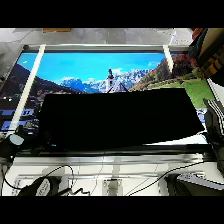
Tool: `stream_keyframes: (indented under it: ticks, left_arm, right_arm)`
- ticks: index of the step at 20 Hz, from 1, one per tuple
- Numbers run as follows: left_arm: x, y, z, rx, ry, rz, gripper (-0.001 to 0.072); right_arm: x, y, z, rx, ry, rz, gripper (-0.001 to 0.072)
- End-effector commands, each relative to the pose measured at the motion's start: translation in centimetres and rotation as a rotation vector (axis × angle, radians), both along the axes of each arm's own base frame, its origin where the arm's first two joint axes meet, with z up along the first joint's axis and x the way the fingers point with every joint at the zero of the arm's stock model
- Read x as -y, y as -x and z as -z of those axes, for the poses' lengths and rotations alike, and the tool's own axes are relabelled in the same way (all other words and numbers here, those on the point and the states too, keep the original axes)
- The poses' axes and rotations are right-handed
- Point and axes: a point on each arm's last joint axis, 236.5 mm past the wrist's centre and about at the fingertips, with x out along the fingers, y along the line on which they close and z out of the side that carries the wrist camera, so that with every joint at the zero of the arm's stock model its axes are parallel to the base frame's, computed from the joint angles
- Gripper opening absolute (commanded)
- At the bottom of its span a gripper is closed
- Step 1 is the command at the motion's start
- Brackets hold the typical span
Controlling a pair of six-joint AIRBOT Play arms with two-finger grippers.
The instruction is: Fold the clothes and pants, and hang the long-sleeved shirts on hangers.
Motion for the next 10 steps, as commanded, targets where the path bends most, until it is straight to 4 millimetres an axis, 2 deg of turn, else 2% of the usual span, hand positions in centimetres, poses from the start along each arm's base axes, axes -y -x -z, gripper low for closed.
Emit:
stream_keyframes:
  ticks: [1,4,6,10]
  left_arm:
    - [-1.0,-2.2,-2.6,0.121,-0.061,0.029,0.0008]
    - [-2.4,-3.6,-5.3,0.204,-0.143,0.050,0.0008]
    - [-3.1,-3.3,-5.7,0.203,-0.193,0.072,0.0008]
    - [-3.3,-3.0,-6.2,0.209,-0.216,0.083,0.0008]
  right_arm:
    - [-1.8,-0.1,-1.0,0.016,-0.057,-0.049,0.0018]
    - [-1.8,0.5,-2.8,0.003,-0.031,-0.030,0.0017]
    - [-1.6,1.4,-4.3,-0.024,0.014,-0.007,0.0017]
    - [-2.1,3.9,-8.0,-0.087,0.114,0.023,0.0016]
